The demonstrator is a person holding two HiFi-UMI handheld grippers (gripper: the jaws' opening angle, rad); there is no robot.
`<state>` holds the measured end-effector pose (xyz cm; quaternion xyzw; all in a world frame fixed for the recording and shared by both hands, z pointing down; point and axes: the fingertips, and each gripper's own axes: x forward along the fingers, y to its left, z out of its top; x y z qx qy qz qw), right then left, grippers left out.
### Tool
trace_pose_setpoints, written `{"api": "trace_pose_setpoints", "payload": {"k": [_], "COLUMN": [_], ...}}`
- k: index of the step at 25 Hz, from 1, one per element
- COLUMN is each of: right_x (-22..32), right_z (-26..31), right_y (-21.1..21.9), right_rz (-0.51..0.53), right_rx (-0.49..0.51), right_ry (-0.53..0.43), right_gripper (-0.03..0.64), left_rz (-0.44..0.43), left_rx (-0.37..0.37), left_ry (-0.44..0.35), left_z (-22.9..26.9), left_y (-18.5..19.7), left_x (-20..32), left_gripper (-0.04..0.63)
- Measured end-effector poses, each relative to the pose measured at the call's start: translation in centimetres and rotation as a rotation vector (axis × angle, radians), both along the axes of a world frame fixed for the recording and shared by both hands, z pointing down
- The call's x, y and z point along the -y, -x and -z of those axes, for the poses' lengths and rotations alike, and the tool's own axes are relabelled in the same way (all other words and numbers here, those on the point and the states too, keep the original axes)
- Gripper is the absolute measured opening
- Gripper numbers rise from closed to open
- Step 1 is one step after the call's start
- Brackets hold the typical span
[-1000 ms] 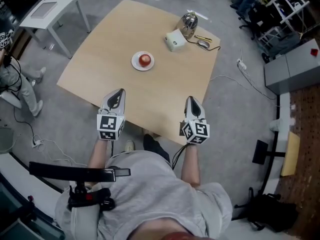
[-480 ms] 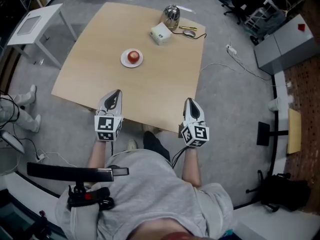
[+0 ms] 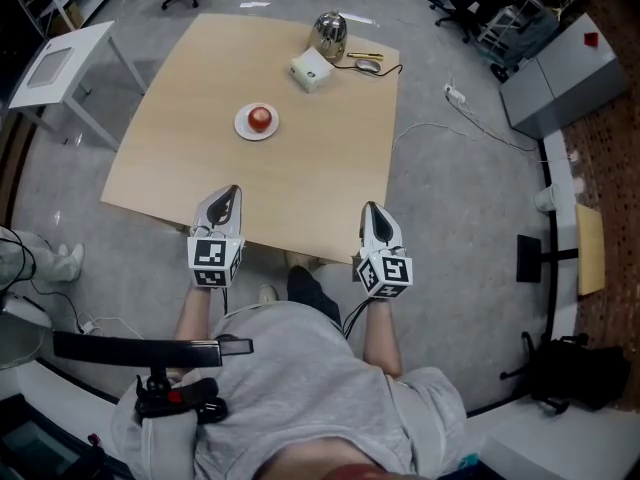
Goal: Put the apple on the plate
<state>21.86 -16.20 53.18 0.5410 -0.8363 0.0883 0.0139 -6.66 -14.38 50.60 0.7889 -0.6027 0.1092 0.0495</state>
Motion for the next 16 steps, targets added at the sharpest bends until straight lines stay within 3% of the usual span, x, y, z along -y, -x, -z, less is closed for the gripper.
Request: {"api": "trace_pose_setpoints", "payload": {"k": [16], "right_x": [0.82], "right_z": [-0.42], "right_y": [0.11], "right_rz": [0.016], "right_rx": [-0.01], "right_ry": [0.021], "right_gripper": [0.006], "left_rz": [0.013], "left_rx": [-0.007], "left_ry": [0.005], "left_z": [-0.2], "left_y": [0.14], "left_x": [0.32], "left_gripper": [0.018]}}
